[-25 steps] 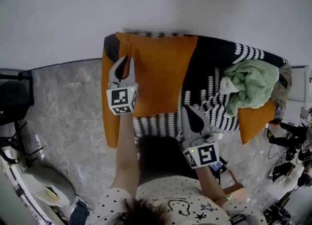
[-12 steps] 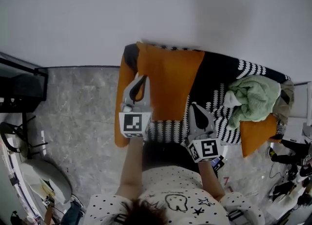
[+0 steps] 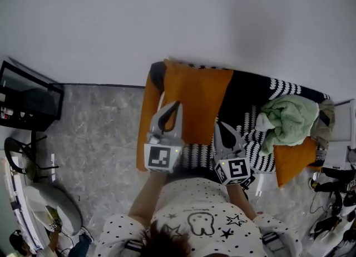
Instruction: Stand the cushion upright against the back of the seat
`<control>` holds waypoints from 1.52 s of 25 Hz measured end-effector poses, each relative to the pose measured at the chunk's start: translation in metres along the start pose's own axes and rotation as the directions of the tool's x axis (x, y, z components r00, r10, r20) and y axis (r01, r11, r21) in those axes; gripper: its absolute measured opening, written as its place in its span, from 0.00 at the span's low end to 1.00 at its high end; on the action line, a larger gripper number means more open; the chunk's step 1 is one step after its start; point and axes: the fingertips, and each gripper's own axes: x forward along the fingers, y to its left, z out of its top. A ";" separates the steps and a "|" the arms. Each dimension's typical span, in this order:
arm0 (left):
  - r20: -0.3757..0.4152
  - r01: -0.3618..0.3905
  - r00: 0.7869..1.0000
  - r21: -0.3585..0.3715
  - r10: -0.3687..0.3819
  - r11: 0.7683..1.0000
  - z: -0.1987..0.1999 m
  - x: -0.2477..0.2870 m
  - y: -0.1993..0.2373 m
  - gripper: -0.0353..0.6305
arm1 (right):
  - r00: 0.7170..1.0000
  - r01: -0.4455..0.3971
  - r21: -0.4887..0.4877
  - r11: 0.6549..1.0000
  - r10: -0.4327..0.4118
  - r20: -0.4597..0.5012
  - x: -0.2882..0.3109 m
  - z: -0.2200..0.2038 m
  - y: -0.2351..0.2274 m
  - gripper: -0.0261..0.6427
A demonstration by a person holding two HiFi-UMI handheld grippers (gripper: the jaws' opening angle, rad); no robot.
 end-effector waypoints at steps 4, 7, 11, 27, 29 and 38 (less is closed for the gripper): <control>0.005 0.021 1.000 -0.003 -0.021 1.000 0.008 -0.016 -0.017 0.04 | 1.000 -0.002 0.003 1.000 0.001 0.013 -0.005 0.009 -0.002 0.04; 0.002 0.023 1.000 -0.020 -0.023 1.000 0.008 -0.028 -0.025 0.04 | 1.000 0.001 0.002 1.000 -0.001 0.024 -0.013 0.016 -0.002 0.04; -0.022 0.042 0.999 -0.018 -0.043 0.999 -0.002 -0.037 -0.037 0.04 | 0.999 -0.017 -0.003 1.000 0.017 0.034 -0.021 0.019 -0.002 0.04; -0.003 0.021 1.000 -0.051 -0.022 0.998 0.000 -0.054 -0.049 0.03 | 0.995 -0.049 -0.099 0.994 0.057 0.080 -0.037 0.039 0.003 0.04; 0.003 0.017 1.000 -0.055 -0.017 0.998 0.003 -0.052 -0.048 0.03 | 0.995 -0.033 -0.104 0.994 0.043 0.091 -0.037 0.041 -0.003 0.04; 0.046 0.023 0.999 0.005 -0.023 1.000 0.025 -0.041 -0.046 0.03 | 0.990 -0.047 -0.161 0.986 0.067 0.122 -0.034 0.062 0.004 0.04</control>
